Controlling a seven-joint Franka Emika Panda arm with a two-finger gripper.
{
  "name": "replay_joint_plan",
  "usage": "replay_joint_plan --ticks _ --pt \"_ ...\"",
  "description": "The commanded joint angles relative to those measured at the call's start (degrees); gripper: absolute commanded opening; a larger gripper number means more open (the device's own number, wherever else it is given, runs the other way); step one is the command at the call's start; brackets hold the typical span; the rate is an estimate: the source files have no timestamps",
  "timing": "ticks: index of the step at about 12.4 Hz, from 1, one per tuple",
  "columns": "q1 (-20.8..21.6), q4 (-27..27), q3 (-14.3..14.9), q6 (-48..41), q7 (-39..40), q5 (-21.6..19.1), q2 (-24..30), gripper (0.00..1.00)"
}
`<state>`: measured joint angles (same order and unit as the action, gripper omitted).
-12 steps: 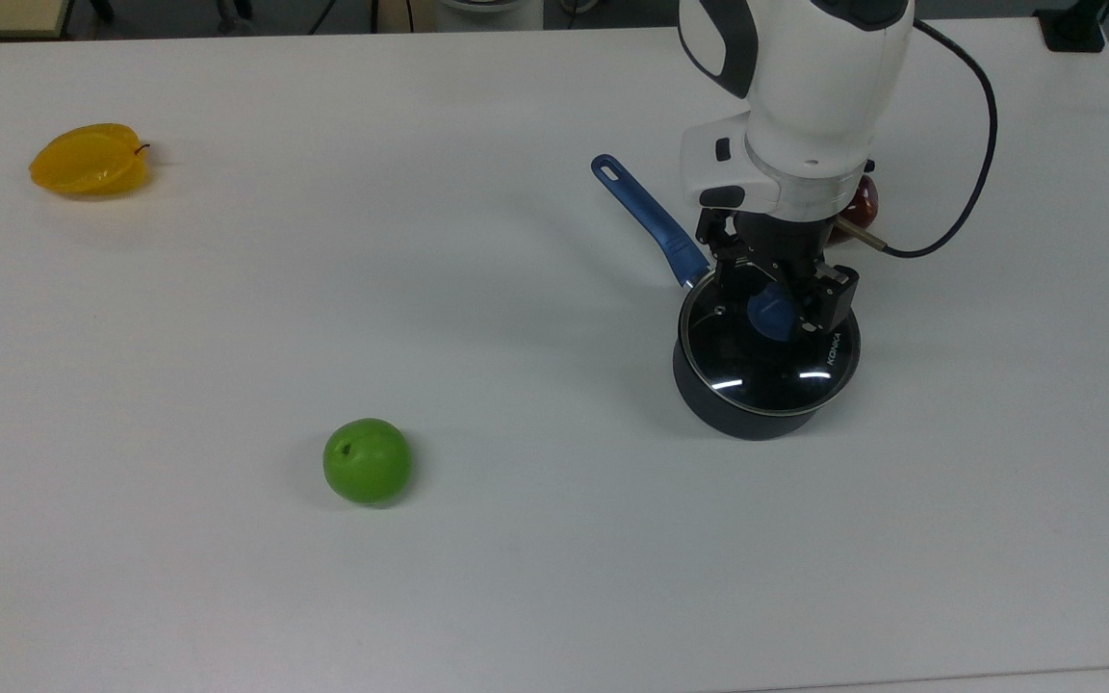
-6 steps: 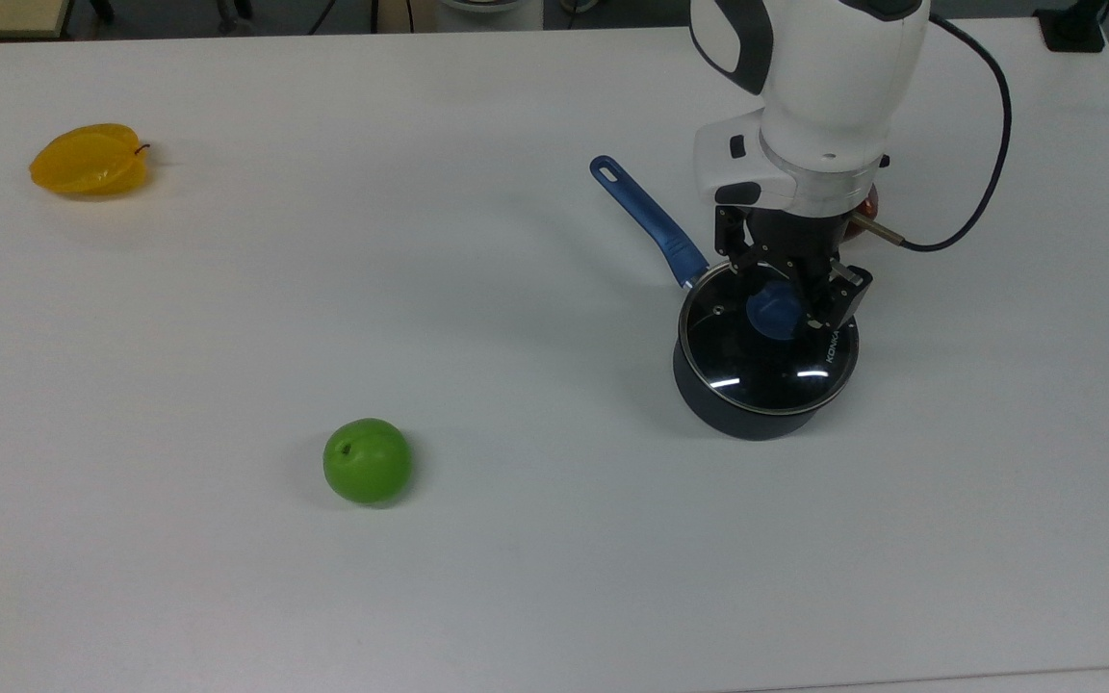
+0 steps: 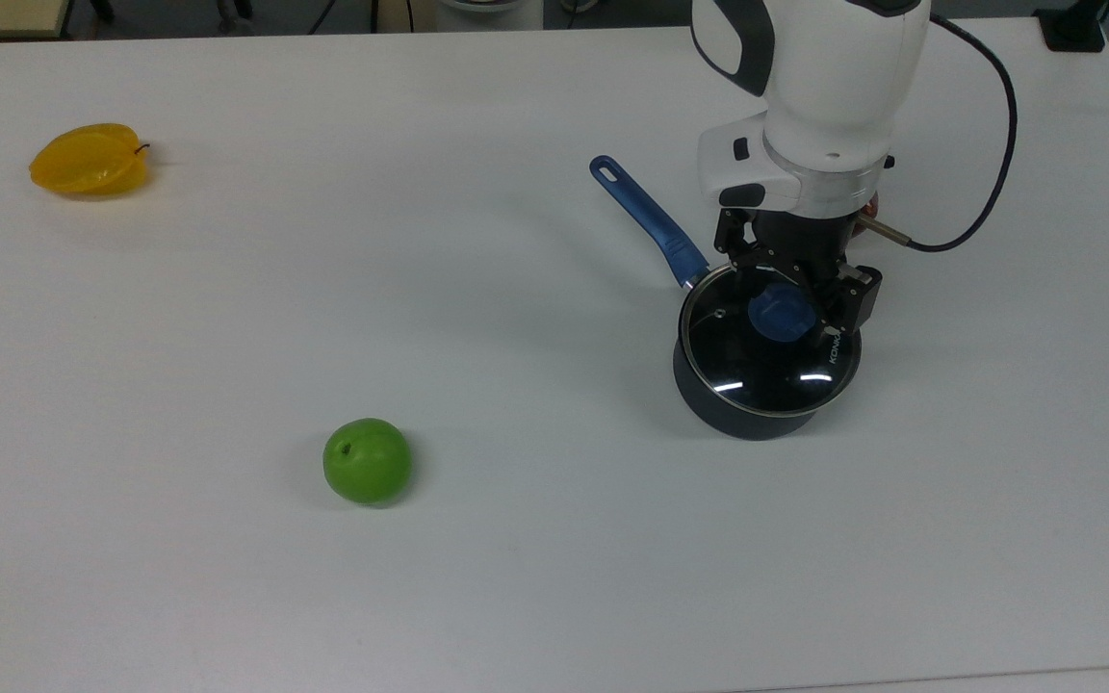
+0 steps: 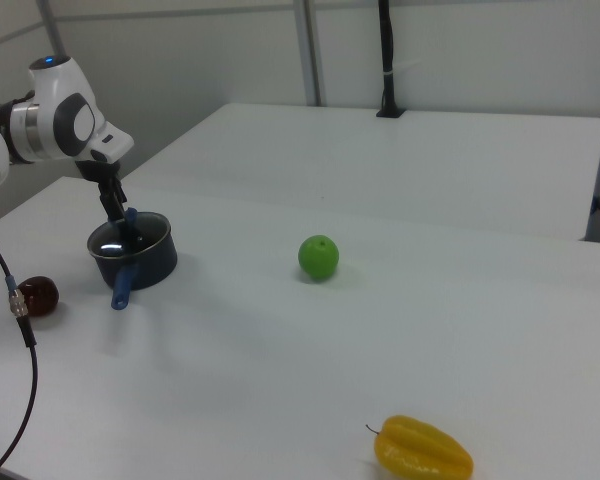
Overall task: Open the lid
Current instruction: 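Close the gripper on the blue knob of the glass lid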
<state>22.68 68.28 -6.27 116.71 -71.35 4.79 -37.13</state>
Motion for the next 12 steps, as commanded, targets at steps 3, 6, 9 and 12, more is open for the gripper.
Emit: replay_joint_plan --ticks 3,6,9,12 --pt "-0.4 -0.3 -2.1 2.1 -1.0 3.6 -0.8 0.88" --pt "-0.4 -0.2 -2.1 2.7 -0.7 5.1 -1.2 0.61" --pt "-0.4 -0.2 -2.1 2.6 -0.2 5.2 -1.2 0.32" --pt "-2.1 -0.1 -3.5 1.7 0.1 5.1 0.3 0.25"
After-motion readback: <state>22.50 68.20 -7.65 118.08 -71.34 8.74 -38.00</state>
